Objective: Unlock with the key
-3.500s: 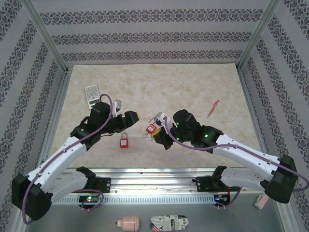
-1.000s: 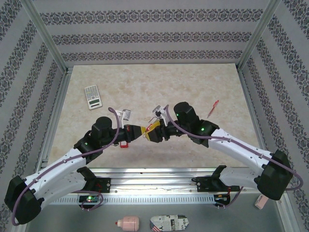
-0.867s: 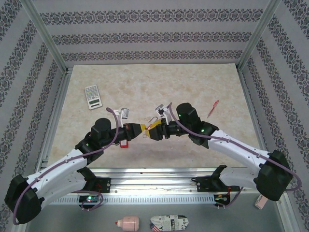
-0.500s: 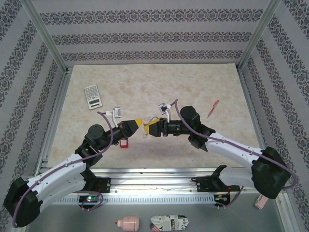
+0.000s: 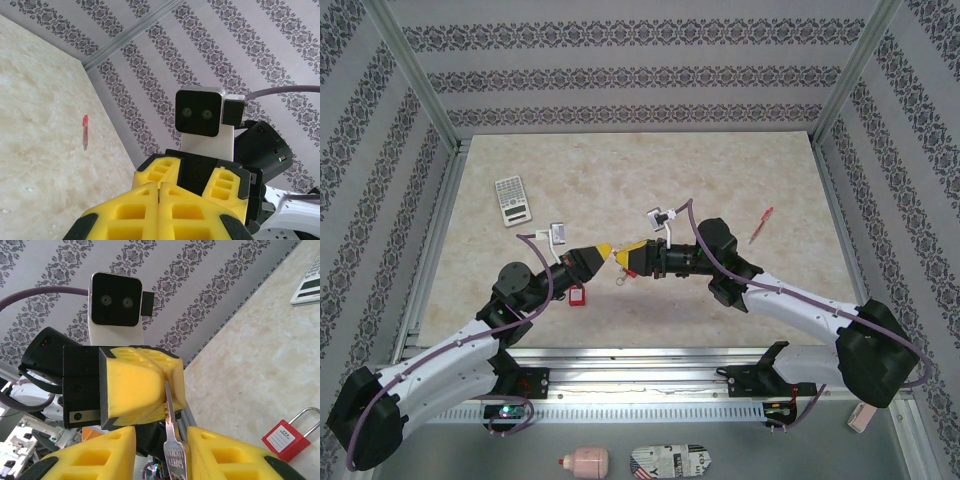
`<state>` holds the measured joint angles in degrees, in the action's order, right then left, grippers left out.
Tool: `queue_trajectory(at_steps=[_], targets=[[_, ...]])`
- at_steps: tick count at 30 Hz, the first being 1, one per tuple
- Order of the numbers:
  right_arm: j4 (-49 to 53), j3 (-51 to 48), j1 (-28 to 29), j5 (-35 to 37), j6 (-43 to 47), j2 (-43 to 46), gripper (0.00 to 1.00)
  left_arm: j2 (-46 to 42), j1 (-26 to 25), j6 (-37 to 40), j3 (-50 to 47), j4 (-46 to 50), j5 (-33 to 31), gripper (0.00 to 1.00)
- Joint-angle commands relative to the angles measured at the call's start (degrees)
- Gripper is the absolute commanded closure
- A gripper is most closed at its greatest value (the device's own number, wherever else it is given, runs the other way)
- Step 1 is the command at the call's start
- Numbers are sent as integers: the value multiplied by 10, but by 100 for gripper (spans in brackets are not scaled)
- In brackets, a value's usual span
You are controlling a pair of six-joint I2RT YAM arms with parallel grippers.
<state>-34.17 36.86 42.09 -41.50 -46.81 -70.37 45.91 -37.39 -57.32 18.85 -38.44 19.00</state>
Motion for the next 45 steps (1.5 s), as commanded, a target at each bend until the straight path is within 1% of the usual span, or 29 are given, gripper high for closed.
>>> queue_trajectory(at_steps=[1,6,10,13,15,17,18,19,20,21,22,23,24,25,26,28,29,31,32,34,36,38,40,42,45], targets=[[-32,-8,-6,-21,-7,-7,68,-2,4,-2,-4,-41,-9,100],[-38,-9,-5,-20,-6,-15,71,4,4,0,-1,-46,-8,100],[-49,-9,-6,-20,-9,-20,77,10,4,-1,2,-51,-5,100],[-48,-7,-6,-15,-7,-17,84,13,3,-2,2,-50,-3,100],[-47,-5,-6,-14,-7,-18,93,16,3,-1,0,-51,-4,100],[-47,-4,-6,-12,-8,-17,100,19,3,-2,-4,-54,-4,100],[-43,-3,-6,-11,-7,-15,100,19,3,-3,-6,-51,-7,100],[-37,-1,-7,-12,-6,-14,100,18,3,-6,-7,-40,-9,87],[-29,1,-6,-11,-3,-12,100,14,3,-6,-5,-15,-12,64],[-14,4,-6,-11,4,-8,100,2,5,-4,5,37,-18,48],[2,6,-7,-8,12,-4,100,-12,5,3,13,89,-25,40],[26,7,-6,-5,24,3,100,-33,6,14,31,165,-37,27],[60,7,-8,2,40,12,100,-54,6,31,57,273,-57,16],[109,9,-7,14,64,24,100,-64,8,54,96,392,-85,10],[154,10,-7,27,83,34,100,-63,12,74,132,500,-110,8],[255,8,-5,68,129,62,100,-17,25,125,216,692,-138,8],[287,5,-6,82,144,74,100,19,29,141,252,768,-155,8],[343,-3,-6,107,169,95,100,121,30,177,323,892,-180,10],[367,-5,-6,118,180,104,100,165,30,184,346,925,-184,12],[409,-9,-4,145,200,120,100,246,30,190,378,960,-187,15],[426,-15,0,159,208,136,100,298,31,193,391,968,-201,16],[429,-24,4,166,211,150,100,336,31,193,401,963,-199,18],[432,-34,10,175,214,164,100,375,32,186,410,948,-190,18],[424,-46,11,173,213,171,100,418,36,186,424,947,-195,18],[416,-57,11,172,212,172,100,472,39,185,437,936,-178,19]])
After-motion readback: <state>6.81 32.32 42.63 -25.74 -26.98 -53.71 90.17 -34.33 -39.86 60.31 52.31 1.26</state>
